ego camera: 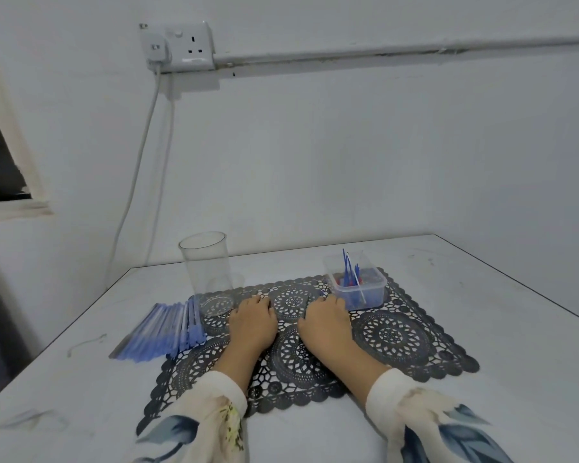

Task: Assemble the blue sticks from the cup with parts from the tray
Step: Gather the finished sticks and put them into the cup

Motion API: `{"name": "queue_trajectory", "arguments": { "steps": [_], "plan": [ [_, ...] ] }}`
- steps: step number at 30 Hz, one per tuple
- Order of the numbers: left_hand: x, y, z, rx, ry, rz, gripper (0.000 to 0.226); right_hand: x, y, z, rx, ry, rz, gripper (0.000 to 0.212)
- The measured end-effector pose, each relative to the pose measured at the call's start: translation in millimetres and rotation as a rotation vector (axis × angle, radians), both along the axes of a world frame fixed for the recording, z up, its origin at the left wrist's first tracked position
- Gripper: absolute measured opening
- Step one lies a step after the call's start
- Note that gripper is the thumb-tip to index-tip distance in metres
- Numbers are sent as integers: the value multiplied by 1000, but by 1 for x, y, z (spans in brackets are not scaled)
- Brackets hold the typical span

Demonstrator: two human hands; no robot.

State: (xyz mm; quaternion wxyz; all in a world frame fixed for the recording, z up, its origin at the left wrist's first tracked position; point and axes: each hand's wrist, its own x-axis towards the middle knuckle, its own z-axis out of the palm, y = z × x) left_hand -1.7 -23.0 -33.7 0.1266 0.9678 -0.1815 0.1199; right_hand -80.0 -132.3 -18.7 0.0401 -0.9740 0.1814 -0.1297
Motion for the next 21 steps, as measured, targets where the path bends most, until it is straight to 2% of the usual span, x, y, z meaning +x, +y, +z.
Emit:
{"name": "queue_trajectory", "arguments": {
  "steps": [4,15,21],
  "plan": [
    [0,0,1,-5,19,-8,38,9,4,4,45,24,-4,24],
    [-2,0,2,-29,29,-16,37,28,22,5,77,108,-98,32],
    [-5,1,4,-27,41,-17,38,21,25,1,91,32,-130,38]
  ]
}}
